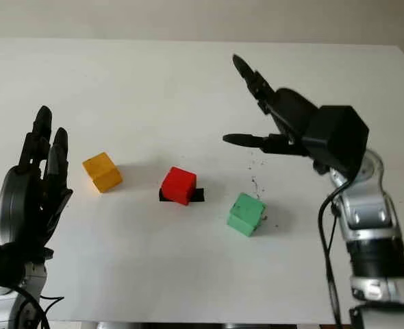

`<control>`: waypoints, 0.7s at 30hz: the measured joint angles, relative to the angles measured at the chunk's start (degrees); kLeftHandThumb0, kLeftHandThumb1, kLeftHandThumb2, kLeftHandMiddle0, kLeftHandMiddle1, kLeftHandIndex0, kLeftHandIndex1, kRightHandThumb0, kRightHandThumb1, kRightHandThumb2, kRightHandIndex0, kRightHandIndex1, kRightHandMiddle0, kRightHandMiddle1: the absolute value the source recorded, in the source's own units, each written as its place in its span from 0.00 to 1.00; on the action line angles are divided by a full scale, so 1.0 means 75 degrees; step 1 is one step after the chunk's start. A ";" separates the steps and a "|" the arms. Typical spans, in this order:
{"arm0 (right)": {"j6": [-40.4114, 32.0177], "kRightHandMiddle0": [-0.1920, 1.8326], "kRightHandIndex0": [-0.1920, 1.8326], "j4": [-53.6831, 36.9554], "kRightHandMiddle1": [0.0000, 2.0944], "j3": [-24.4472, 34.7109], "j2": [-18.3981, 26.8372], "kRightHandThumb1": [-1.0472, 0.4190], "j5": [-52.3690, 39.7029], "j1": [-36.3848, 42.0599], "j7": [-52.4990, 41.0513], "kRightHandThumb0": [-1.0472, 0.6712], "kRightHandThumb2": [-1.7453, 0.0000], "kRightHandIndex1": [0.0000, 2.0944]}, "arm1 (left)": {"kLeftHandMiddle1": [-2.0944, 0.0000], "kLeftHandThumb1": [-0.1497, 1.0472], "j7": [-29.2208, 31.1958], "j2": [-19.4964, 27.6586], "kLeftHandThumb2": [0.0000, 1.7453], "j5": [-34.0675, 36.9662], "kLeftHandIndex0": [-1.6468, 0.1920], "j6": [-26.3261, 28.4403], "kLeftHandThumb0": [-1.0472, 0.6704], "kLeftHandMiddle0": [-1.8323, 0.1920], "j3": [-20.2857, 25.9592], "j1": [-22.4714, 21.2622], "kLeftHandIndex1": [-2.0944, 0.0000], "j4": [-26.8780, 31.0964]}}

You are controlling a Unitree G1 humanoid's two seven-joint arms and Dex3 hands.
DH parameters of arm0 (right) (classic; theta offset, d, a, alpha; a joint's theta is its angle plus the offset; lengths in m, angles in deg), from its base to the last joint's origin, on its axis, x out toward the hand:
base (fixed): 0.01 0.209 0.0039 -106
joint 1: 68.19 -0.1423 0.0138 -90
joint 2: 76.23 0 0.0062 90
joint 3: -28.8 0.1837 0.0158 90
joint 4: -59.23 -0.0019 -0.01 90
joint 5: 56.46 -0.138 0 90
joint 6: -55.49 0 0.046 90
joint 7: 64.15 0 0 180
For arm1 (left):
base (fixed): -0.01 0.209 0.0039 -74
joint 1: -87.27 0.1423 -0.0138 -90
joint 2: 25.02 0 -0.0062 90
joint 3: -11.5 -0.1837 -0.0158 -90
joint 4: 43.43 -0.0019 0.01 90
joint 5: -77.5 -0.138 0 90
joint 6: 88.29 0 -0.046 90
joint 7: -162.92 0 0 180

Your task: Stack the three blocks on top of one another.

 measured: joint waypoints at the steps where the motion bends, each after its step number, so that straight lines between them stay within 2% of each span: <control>1: -0.0014 0.00 0.00 -0.0134 0.01 0.0000 -0.0197 0.00 -0.0002 0.0214 0.0226 0.20 0.69 0.00 | 0.97 1.00 -0.0003 0.0023 0.31 -0.0005 0.91 0.0027 0.26 0.92 0.0002 -0.0022 0.97 0.0000; 5: -0.0189 0.00 0.00 -0.0590 0.00 0.0050 -0.1145 0.00 -0.0416 0.0721 0.0933 0.20 0.62 0.00 | 0.97 1.00 0.0002 0.0123 0.31 -0.0084 0.91 0.0115 0.26 0.92 -0.0001 -0.0105 0.97 0.0000; 9: -0.0191 0.00 0.00 -0.0740 0.00 0.0051 -0.1718 0.00 -0.0628 0.0896 0.1331 0.17 0.61 0.00 | 0.97 1.00 0.0006 0.0292 0.31 -0.0236 0.91 0.0136 0.25 0.92 0.0001 -0.0200 0.97 -0.0017; 15: -0.0015 0.00 0.00 -0.0740 0.00 0.0039 -0.2202 0.00 -0.0653 0.1150 0.1690 0.18 0.60 0.00 | 0.97 1.00 0.0085 0.0392 0.31 -0.0246 0.91 0.0214 0.26 0.92 0.0001 -0.0249 0.97 -0.0085; 21: 0.0438 0.00 0.00 -0.0606 0.00 0.0040 -0.2357 0.00 -0.0504 0.1180 0.1963 0.18 0.59 0.00 | 0.97 1.00 0.0023 0.0463 0.28 -0.0523 0.89 0.0238 0.24 0.90 -0.0010 -0.0321 0.97 -0.0172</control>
